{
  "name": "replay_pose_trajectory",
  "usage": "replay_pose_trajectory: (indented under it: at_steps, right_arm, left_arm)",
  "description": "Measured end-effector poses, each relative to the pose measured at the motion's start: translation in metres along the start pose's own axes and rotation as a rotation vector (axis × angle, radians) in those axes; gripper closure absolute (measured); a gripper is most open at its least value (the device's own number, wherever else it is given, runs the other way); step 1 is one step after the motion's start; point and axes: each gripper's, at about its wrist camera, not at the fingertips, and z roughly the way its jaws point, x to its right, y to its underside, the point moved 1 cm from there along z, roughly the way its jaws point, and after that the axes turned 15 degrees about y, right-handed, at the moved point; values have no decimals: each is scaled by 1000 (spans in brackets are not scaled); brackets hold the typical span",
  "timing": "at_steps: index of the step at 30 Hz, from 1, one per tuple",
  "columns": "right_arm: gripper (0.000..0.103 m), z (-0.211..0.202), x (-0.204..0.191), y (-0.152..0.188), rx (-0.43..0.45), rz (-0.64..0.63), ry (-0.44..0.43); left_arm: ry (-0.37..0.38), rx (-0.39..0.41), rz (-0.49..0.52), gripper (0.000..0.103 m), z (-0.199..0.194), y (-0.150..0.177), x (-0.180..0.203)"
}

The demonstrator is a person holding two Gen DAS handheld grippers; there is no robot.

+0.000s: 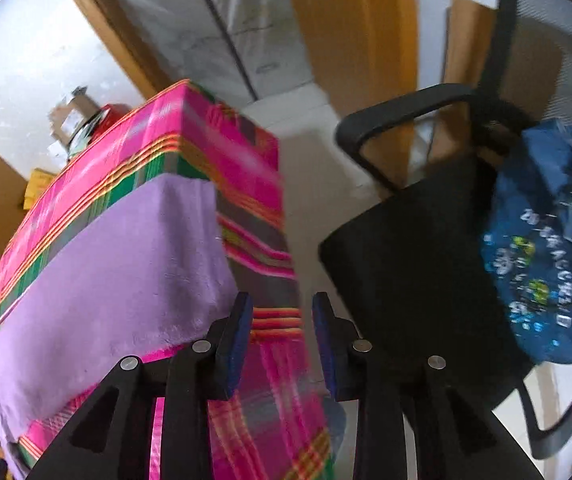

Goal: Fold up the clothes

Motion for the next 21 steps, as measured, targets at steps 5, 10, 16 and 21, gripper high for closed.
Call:
replay_pose_trajectory:
  at_steps: [5, 10, 16, 21]
  right_arm:
    - [71, -62, -18, 13, 149, -62, -75]
    - [69, -122, -68, 48, 250, -211, -184]
    - [69, -166, -127, 118, 274, -363, -324]
    - [69, -190, -166, 167, 276, -452, -406]
  left_arm:
    - [0, 33, 0, 92, -12, 1, 3]
    - [-25, 62, 14, 92, -20, 2, 11]
    - [-138, 76, 0, 92, -28, 10, 11]
    - [-189, 106, 5, 92, -36, 17, 13]
